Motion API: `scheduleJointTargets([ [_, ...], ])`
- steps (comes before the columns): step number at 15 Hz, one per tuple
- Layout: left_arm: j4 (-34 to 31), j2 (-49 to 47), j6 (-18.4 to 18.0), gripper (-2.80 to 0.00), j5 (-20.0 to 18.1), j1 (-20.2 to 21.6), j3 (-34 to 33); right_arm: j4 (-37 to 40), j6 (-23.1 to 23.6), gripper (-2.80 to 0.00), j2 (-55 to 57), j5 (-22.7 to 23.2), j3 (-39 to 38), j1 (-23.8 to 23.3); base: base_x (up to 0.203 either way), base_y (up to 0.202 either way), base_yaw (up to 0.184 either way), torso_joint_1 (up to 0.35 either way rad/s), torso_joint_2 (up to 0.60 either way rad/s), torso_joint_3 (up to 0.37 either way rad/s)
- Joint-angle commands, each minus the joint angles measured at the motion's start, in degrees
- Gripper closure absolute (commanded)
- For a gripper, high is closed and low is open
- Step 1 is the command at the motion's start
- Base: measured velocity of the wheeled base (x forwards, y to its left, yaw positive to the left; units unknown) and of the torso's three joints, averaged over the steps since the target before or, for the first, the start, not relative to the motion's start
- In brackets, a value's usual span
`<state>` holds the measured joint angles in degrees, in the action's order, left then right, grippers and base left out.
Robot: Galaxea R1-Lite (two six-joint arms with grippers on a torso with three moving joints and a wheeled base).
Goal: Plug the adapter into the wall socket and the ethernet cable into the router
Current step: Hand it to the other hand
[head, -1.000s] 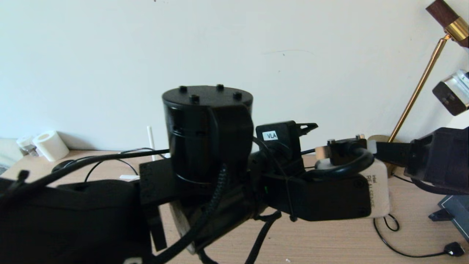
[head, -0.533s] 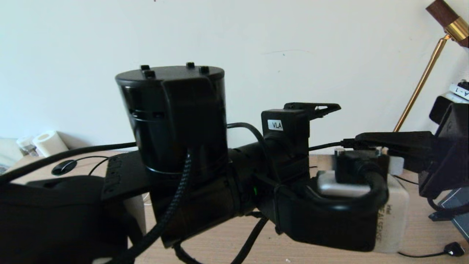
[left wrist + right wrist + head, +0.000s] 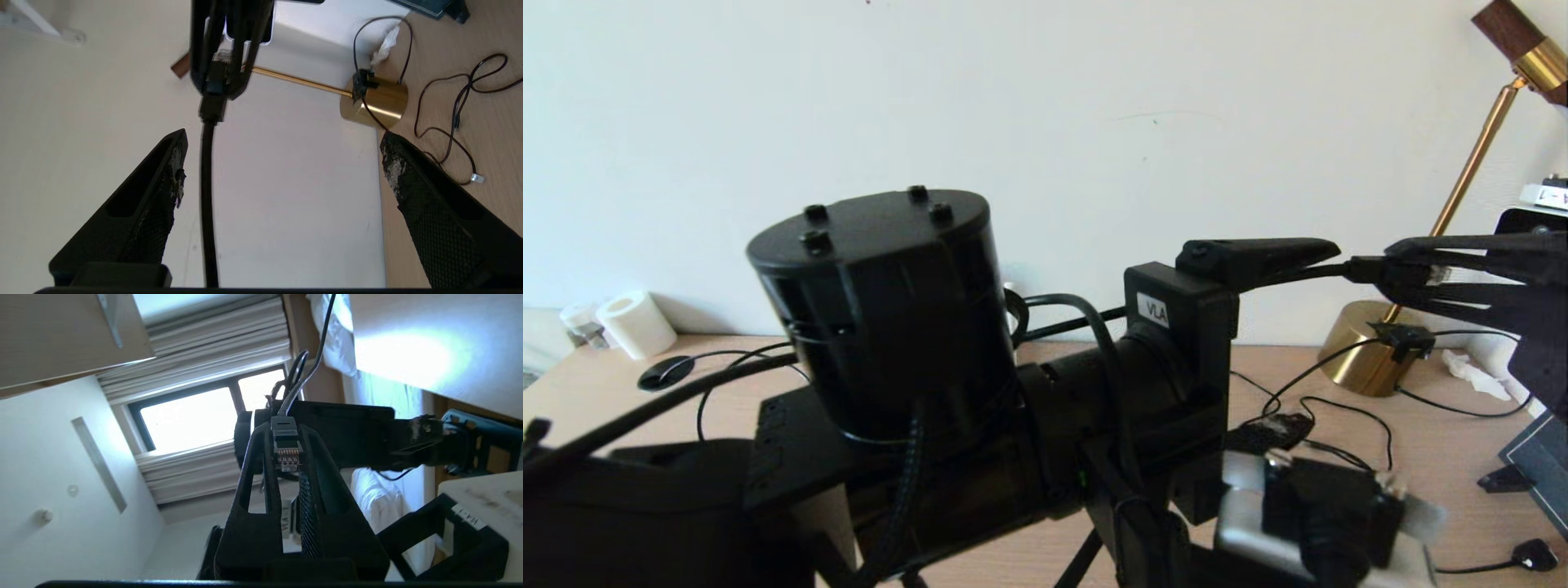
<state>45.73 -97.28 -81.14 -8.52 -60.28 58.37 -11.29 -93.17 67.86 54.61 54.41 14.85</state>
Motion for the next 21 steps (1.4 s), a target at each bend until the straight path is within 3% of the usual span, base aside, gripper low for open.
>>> scheduleJointTargets([
  [1, 0.3, 0.4, -0.9, -2.80, -0.7, 0.0, 0.2, -0.2, -0.7, 0.00, -0.7, 1.8, -0.4, -1.2, 0.000, 0.000, 0.000, 0.000, 0.00, 0.000],
  [7, 0.9, -0.3, -4.4, -2.80, -6.6, -0.1, 3.7, -0.2, -0.7, 0.00, -1.9, 4.3, -2.4, -1.1, 0.000, 0.000, 0.000, 0.000, 0.00, 0.000],
  [21, 1.1, -0.8, -5.0, -2.80, -8.2, -0.8, 3.5, -0.3, -0.5, 0.00, -4.7, 4.3, -4.9, -0.3, 0.000, 0.000, 0.000, 0.000, 0.00, 0.000],
])
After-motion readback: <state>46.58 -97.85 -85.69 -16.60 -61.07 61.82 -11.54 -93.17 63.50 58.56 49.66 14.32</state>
